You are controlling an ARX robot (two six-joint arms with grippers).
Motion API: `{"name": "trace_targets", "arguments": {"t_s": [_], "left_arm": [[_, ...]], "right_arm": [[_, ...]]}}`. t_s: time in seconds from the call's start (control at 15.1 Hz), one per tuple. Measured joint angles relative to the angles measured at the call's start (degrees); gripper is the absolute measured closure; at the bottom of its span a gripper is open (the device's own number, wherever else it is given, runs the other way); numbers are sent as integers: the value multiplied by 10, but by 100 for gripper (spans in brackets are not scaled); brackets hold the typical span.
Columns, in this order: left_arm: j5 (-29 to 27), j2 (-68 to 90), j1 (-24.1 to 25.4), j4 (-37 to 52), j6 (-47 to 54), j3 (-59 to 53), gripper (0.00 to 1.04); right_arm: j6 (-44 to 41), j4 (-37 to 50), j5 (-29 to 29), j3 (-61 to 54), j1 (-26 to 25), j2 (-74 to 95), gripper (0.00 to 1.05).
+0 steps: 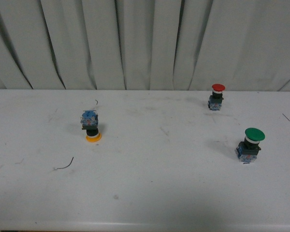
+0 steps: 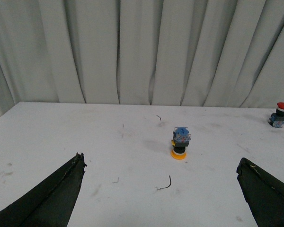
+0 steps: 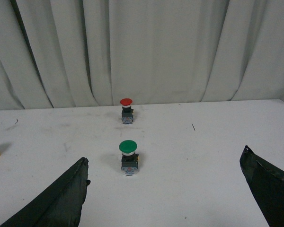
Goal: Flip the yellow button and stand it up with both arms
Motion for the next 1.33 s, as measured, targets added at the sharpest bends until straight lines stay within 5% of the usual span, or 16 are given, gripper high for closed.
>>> {"name": "trace_targets", "arguments": {"t_s": [0.73, 0.8, 0.86, 0.93, 1.13, 1.33], "left_arm": [[0, 0, 0, 0, 0, 0, 7], [0, 4, 0, -22, -8, 5, 7], [4, 85, -7, -143, -69, 63, 7], [9, 152, -9, -137, -130, 94, 7], [33, 358, 10, 61, -159, 165, 7], [-38, 680, -34, 200, -149, 319, 7]], "right_arm": [[0, 0, 0, 0, 0, 0, 6], [0, 0, 0, 0, 0, 0, 6], [0, 0, 0, 0, 0, 0, 6], [0, 0, 0, 0, 0, 0, 6], [0, 0, 0, 0, 0, 0, 6], [0, 0, 0, 0, 0, 0, 6]]}}
